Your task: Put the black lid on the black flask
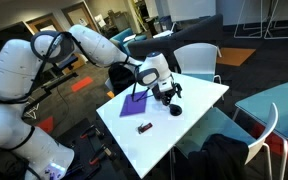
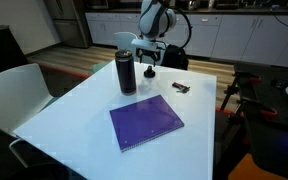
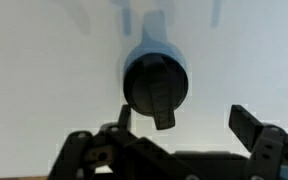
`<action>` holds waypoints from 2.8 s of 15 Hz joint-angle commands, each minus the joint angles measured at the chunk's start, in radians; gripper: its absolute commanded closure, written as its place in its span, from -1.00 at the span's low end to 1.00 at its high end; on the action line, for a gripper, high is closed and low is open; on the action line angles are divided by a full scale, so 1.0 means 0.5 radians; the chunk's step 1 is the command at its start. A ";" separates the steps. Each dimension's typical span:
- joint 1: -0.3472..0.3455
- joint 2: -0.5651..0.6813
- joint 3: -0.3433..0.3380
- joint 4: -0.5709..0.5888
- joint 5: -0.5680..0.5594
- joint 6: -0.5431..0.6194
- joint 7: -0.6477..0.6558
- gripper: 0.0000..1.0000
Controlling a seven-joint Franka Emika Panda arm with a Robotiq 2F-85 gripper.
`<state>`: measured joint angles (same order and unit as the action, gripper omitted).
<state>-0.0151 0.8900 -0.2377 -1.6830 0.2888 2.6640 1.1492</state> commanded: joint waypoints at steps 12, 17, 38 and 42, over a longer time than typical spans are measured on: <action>-0.016 0.133 0.021 0.149 -0.023 -0.046 0.102 0.77; -0.093 -0.025 0.127 0.043 -0.011 -0.104 -0.083 0.88; -0.024 -1.043 0.244 -0.355 -0.114 -0.515 -0.893 0.88; 0.027 -1.054 0.305 -0.329 -0.109 -0.514 -0.905 0.88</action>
<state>-0.0114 0.3981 -0.1005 -1.8320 0.2387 2.4273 0.7244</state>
